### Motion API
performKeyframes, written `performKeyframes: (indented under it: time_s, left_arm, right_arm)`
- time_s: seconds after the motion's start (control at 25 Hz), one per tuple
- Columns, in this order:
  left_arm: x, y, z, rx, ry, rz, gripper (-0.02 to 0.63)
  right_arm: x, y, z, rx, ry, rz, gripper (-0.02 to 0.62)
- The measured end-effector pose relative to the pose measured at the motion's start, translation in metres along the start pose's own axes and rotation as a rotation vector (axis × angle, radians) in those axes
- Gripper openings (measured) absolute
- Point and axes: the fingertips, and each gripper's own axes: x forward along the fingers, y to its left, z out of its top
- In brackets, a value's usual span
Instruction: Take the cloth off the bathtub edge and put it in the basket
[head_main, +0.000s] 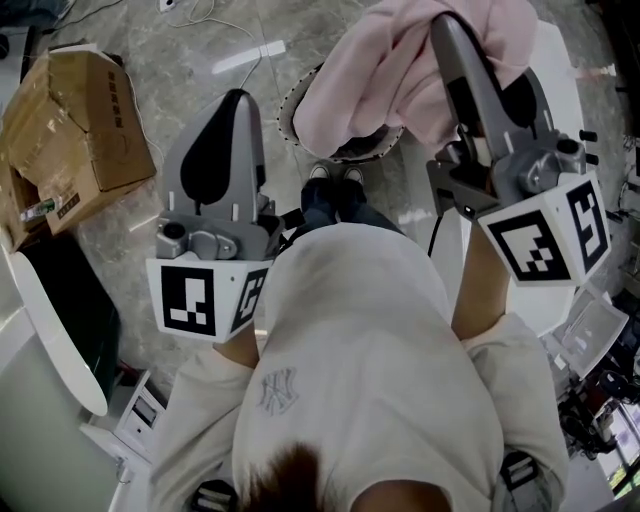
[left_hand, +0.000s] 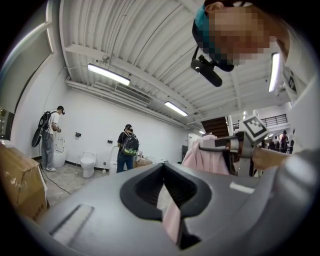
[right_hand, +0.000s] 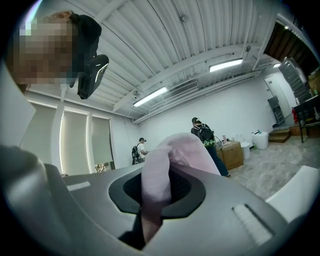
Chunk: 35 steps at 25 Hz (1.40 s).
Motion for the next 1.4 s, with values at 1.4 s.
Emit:
performKeyframes:
  time_s: [1.4]
  left_arm:
    - [0.010, -0.014, 0.000, -0.001, -0.010, 0.009, 0.048]
  right_arm:
    - [0.004, -0.032, -0.066, 0.051, 0.109, -0.023, 0.035]
